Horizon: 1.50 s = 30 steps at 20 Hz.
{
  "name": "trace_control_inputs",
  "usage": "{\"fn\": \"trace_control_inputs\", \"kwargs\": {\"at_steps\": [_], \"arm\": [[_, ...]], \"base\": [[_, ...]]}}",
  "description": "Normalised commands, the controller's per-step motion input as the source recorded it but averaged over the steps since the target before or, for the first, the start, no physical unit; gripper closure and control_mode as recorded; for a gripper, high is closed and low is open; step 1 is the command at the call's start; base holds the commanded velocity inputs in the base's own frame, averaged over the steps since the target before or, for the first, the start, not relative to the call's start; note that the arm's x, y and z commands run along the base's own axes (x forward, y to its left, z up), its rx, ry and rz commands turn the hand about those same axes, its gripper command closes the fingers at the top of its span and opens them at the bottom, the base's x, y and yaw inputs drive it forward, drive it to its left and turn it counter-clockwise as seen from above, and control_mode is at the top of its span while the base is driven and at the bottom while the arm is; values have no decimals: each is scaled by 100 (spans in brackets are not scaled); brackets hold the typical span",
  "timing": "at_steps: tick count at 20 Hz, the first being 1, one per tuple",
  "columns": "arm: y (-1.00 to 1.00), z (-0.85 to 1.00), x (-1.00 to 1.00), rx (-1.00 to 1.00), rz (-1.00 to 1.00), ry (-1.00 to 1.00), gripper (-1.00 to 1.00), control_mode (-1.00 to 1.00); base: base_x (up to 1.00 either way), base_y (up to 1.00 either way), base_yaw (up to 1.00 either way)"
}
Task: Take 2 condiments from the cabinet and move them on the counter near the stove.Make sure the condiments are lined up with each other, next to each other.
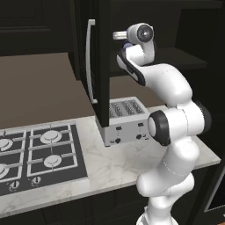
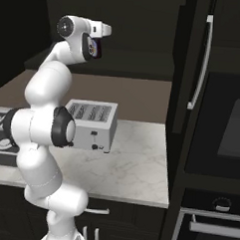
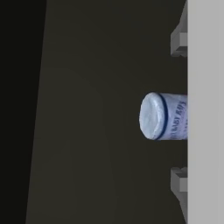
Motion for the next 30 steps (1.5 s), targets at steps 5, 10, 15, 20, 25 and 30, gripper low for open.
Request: {"fn": "trace_control_inputs", "kwargs": {"at_steps": [5,10,15,20,25,30], "arm": [[3,-1,2,0,0,0,100,-100],[0,0,0,0,0,0,100,-100],[0,0,0,0,0,0,100,-100],[0,0,-3,0,0,-3,100,-100],[-2,2,-11,0,0,-1,100,-100],[-1,14,-28,0,0,-2,100,-100]], "base": [[0,0,0],[0,0,0],[0,0,0],[0,0,0],[0,0,0],[0,0,0]]}}
